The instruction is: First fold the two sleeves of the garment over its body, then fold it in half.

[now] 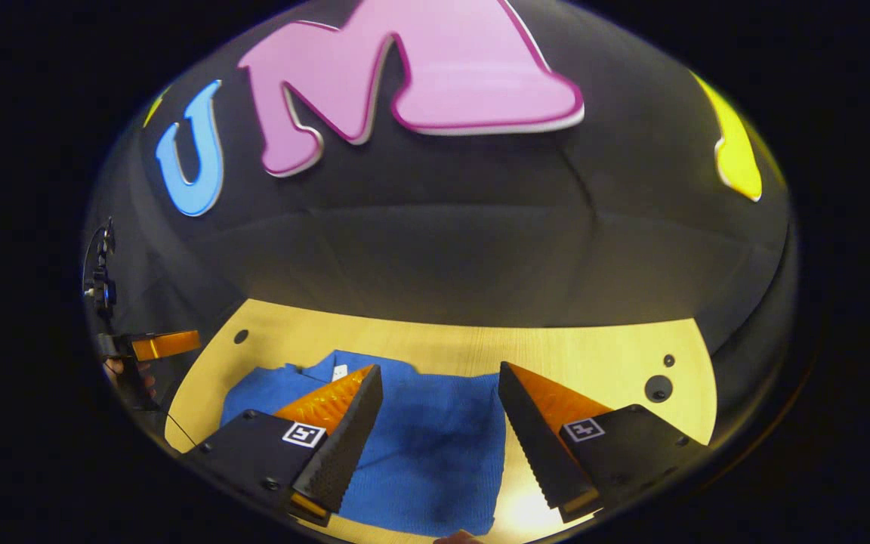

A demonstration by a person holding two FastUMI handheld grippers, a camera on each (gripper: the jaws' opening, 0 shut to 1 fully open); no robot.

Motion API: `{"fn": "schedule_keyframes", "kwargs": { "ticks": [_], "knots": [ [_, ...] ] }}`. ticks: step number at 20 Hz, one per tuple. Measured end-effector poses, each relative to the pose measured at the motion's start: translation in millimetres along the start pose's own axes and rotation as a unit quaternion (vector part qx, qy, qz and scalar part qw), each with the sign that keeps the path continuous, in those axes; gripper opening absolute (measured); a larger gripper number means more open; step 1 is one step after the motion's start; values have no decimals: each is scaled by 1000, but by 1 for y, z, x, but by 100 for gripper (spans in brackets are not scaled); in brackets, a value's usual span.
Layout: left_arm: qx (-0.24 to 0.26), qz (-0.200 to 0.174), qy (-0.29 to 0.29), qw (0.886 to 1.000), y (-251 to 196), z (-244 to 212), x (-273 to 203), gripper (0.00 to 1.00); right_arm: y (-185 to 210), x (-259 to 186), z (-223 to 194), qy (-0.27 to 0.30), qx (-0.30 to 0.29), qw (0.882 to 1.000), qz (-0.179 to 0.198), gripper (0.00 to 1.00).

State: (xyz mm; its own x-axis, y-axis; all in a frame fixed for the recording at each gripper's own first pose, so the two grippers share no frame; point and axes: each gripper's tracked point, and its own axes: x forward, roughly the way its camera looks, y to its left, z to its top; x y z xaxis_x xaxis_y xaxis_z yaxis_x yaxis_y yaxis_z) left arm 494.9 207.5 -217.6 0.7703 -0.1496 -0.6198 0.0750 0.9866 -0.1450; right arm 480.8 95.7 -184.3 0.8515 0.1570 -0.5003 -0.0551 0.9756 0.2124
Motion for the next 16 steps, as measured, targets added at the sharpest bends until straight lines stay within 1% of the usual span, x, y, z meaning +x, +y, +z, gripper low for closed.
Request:
{"fn": "schedule_keyframes", "kwargs": {
  "ticks": [1,2,3,4,6,8,9,11,12,13,14,16],
  "knots": [
    [10,13,-18,1000,-1,3,-18,78,7,-20,3,-13,-5,1000,1,98],
    [24,32,-44,998,1,5,-34,79,15,-43,8,-27,-4,1000,1,98],
    [36,36,-76,996,-1,11,-54,82,25,-67,12,-43,0,999,6,98],
    [43,32,-108,993,-11,17,-79,82,35,-91,15,-59,5,998,10,98],
    [47,11,-151,987,-26,19,-136,81,56,-140,19,-79,2,997,13,98],
    [48,-29,-173,983,-47,14,-193,81,68,-202,20,-109,-8,994,11,98],
    [49,-40,-181,981,-55,8,-223,81,70,-234,20,-124,-17,992,6,97],
    [55,-47,-200,977,-61,-4,-269,81,74,-298,23,-162,-37,986,-8,98],
    [59,-44,-216,974,-64,-11,-293,81,76,-322,24,-184,-56,981,-9,100],
    [65,-44,-241,967,-69,-14,-319,81,77,-343,16,-187,-71,980,-14,96],
    [74,-48,-276,957,-78,-13,-346,81,78,-361,6,-186,-77,979,-22,96],
    [101,-46,-345,932,-94,-15,-397,79,89,-398,-6,-194,-64,979,-22,96]
  ]
}}
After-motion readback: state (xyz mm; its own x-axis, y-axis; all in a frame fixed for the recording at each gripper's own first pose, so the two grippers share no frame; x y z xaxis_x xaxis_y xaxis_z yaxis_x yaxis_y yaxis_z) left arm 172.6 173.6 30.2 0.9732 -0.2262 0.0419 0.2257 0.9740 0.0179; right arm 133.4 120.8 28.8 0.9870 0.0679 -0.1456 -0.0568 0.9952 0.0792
